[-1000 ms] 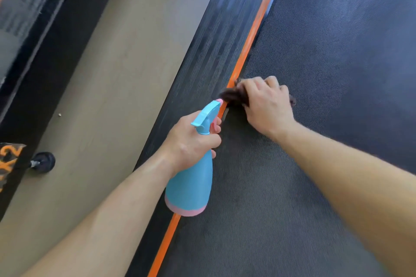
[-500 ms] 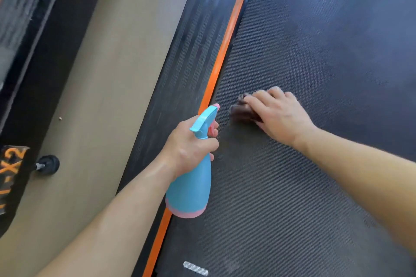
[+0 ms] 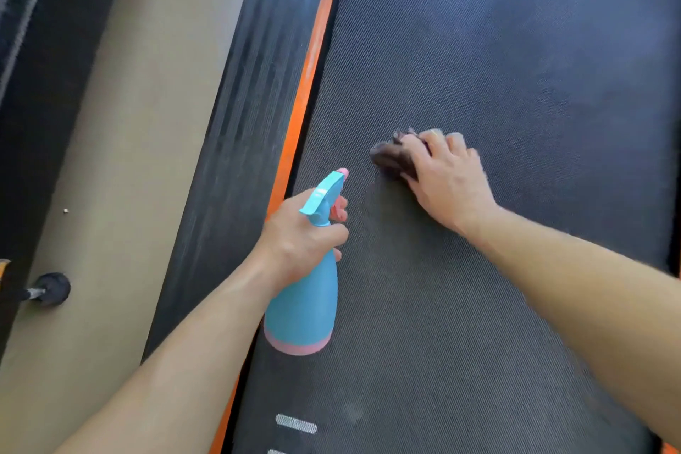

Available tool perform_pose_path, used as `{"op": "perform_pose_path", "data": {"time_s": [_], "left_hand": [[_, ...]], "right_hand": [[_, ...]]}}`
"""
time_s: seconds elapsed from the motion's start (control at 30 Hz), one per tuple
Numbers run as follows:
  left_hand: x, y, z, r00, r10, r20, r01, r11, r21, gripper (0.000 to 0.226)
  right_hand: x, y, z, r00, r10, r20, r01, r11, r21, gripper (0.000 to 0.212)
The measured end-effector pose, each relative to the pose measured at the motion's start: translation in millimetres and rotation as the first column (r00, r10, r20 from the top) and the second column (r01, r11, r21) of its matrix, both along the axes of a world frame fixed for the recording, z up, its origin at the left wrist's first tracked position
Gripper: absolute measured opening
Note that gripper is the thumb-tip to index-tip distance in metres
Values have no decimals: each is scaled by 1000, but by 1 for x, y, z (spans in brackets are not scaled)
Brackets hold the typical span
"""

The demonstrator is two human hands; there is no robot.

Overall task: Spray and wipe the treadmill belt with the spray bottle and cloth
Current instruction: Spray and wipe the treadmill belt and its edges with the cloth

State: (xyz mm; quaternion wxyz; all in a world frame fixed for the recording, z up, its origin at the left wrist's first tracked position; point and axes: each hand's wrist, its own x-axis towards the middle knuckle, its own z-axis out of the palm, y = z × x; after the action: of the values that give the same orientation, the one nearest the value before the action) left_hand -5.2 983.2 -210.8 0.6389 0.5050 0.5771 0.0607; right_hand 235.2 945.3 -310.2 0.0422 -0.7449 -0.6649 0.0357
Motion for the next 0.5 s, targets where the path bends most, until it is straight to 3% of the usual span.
{"op": "perform_pose_path", "data": {"time_s": [0.03, 0.1, 0.17, 0.27, 0.37, 0.5], "left_hand": [[2, -2, -2, 1000, 10, -3, -10, 1000, 3, 41], [6, -6, -3, 1000, 16, -14, -16, 1000, 6, 39], [10, -10, 0, 999, -2, -41, 2, 1000, 13, 35], [12, -17, 6, 996, -2, -84, 5, 999, 31, 29], [12, -27, 15, 998, 3, -68, -1, 1000, 26, 39], [11, -48, 25, 996, 9, -91, -6, 1000, 30, 42]], "right_hand": [[1, 10, 2, 990, -136, -32, 135, 990, -29, 49], [-9, 5, 2, 978, -207, -25, 206, 977, -47, 47], [-28, -27, 3, 994, -106, 25, 107, 994, -33, 47], [-54, -98, 3, 991, 128, -38, -130, 989, -73, 49], [-55, -141, 3, 949, 309, -65, -315, 941, -125, 47], [-53, -146, 11, 962, 263, -73, -272, 946, -175, 53]]}}
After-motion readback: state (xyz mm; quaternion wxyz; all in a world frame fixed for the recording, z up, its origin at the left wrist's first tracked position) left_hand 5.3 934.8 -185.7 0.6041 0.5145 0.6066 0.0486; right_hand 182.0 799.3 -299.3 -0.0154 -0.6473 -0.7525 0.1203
